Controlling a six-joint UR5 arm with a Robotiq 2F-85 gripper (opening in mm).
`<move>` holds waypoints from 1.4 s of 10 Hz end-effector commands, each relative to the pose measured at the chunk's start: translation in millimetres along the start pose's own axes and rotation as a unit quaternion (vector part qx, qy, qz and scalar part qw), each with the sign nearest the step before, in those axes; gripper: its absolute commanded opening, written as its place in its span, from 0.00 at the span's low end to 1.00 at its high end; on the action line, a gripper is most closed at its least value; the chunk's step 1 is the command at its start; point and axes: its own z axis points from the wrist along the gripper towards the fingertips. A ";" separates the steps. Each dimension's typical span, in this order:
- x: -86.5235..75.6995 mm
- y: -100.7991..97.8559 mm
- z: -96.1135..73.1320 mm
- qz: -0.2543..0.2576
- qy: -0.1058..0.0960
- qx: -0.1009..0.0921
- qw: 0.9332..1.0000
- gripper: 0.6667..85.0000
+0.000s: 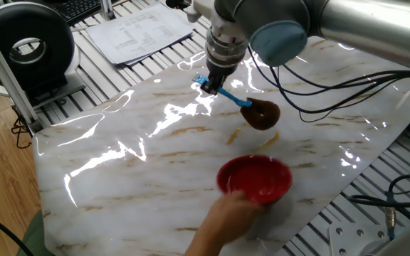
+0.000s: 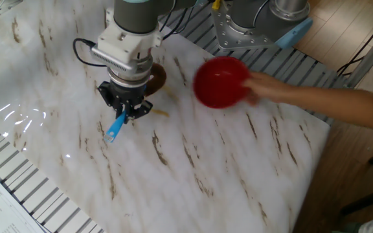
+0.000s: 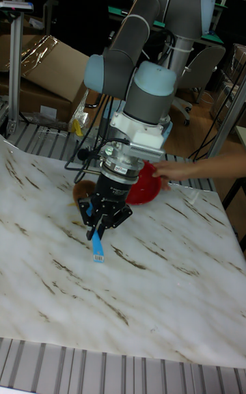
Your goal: Scrub the table with a brush
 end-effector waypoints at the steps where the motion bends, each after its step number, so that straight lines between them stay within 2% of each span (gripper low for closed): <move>1: -10.0 -10.6 -4.0 -0.015 -0.011 0.015 1.000 0.00; 3: -14.4 -23.5 -7.5 -0.030 -0.022 0.033 0.999 0.00; 4: -13.9 -25.6 -8.3 -0.031 -0.023 0.035 0.999 0.00; 9: -14.4 -19.4 -7.5 -0.003 -0.034 0.013 0.999 0.00; 14: -13.4 -20.0 -6.5 0.000 -0.037 0.008 0.999 0.00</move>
